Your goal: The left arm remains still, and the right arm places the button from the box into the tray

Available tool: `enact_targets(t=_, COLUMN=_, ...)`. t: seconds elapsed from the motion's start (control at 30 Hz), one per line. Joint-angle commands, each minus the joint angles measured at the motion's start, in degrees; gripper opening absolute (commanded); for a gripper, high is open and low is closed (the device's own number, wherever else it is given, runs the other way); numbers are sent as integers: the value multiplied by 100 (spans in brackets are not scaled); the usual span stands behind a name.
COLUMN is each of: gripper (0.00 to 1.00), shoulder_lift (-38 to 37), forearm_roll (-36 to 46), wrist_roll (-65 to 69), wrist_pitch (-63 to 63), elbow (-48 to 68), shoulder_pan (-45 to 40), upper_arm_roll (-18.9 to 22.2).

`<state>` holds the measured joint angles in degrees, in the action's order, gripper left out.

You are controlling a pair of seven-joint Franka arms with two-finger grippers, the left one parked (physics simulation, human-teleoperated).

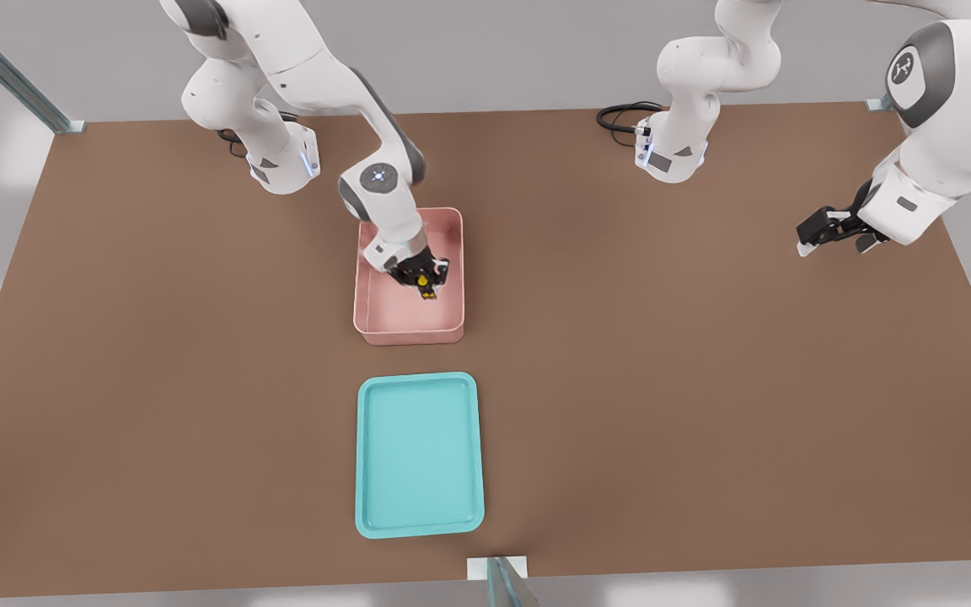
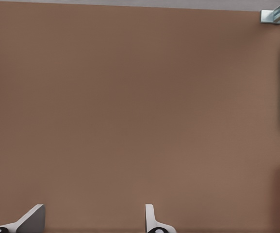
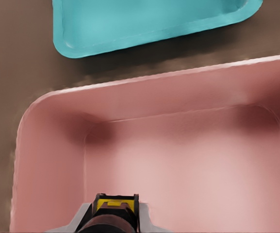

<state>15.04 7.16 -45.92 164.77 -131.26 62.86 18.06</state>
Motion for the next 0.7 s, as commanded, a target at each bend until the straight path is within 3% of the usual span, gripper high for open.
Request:
enact_targets(t=0.0, gripper=47, shoulder_lift=78, forearm_roll=-4, wrist_roll=961, wrist_pitch=-1921, elbow=1146, shoulder_pan=-266, upper_arm_roll=206)
enact_targets(t=0.07, gripper=47, shoulder_lift=684, forearm_roll=-13, wrist_roll=1929, wrist_pitch=-2748, elbow=2544, shoulder_pan=-793, upper_arm_roll=268)
enact_targets(t=0.23, gripper=47, shoulder_lift=3619, forearm_roll=541, wrist_roll=3536, wrist_pitch=-2994, elbow=5962, shoulder_pan=-2014, upper_arm_roll=206)
enact_targets(t=0.27, gripper=47, shoulder_lift=3883, forearm_roll=857, wrist_roll=4170, wrist_pitch=-2985, elbow=6227, shoulder_pan=-2225, upper_arm_roll=206)
enact_targets(t=0.33, gripper=47, shoulder_lift=4288, forearm_roll=954, wrist_roll=4214, wrist_pitch=-2853, elbow=6631, shoulder_pan=-2357, upper_arm_roll=163)
enact_targets(t=0.4, gripper=100, shoulder_lift=4279, forearm_roll=1042, wrist_roll=4197, wrist_pitch=-2985, elbow=6693, shoulder_pan=-2524, upper_arm_roll=-31)
enact_targets(t=0.5, gripper=100, shoulder_lift=4165, forearm_roll=1323, wrist_roll=4135, wrist_pitch=-4118, elbow=7141, shoulder_pan=-2568, upper_arm_roll=-22)
enact_targets(t=0.6, gripper=100, shoulder_lift=1802, forearm_roll=75, wrist_roll=4214, wrist_pitch=-7658, elbow=7282, shoulder_pan=-2551, upper_arm_roll=75)
enact_targets(t=0.63, gripper=100, shoulder_lift=1248, forearm_roll=40, wrist_roll=4651, wrist_pitch=-8327, elbow=6914, shoulder_pan=-2927, upper_arm_roll=189)
enact_targets(t=0.67, gripper=100, shoulder_lift=1124, forearm_roll=5, wrist_roll=6848, wrist_pitch=-8347, elbow=6763, shoulder_pan=-3903, upper_arm_roll=268)
